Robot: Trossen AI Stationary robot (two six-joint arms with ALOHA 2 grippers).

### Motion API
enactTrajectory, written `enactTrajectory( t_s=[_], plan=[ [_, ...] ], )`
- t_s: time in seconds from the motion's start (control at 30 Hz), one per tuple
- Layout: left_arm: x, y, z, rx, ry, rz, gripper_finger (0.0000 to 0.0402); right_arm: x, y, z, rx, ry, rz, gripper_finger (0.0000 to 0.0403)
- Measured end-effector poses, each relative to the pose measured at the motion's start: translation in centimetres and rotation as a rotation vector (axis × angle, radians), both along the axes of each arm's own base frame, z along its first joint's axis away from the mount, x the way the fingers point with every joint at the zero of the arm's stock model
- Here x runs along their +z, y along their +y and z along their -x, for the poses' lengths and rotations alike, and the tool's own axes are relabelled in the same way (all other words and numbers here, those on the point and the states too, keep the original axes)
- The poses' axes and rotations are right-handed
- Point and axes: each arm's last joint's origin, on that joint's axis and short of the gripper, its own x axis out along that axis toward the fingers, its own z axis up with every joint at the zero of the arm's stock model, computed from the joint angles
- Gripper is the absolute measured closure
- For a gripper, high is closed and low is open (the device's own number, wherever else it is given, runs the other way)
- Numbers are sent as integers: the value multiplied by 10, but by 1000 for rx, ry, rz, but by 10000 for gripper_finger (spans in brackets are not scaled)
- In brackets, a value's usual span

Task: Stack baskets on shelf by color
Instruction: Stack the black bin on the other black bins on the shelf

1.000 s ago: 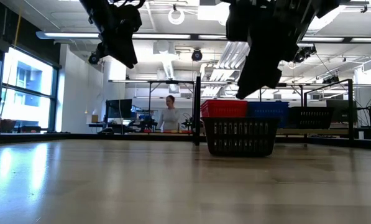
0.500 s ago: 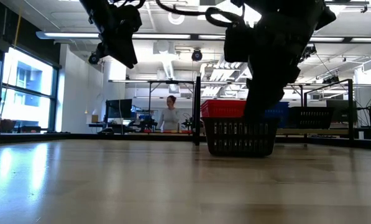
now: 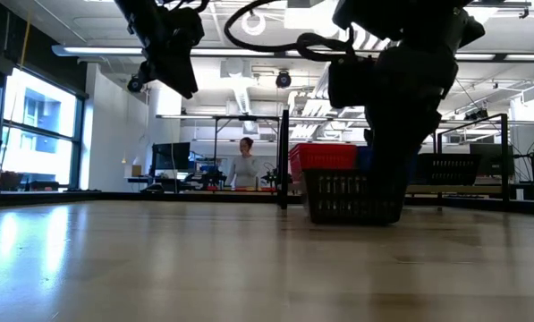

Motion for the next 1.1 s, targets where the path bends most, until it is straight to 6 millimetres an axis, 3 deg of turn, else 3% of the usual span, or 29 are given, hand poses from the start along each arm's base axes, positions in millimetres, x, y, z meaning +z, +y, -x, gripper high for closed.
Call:
enactTrajectory(
  t_s=[0.2, 0.53, 1.1],
  plan=[
    [0, 0, 0, 2, 0, -2, 287, 4, 0, 2, 3, -6, -6, 394],
    [0, 0, 0, 2, -3, -5, 287, 27, 8, 17, 60, -25, 8, 401],
    [1, 1, -1, 5, -10, -11, 287, 108, -14, 86, 98, -158, 213, 403]
  ],
)
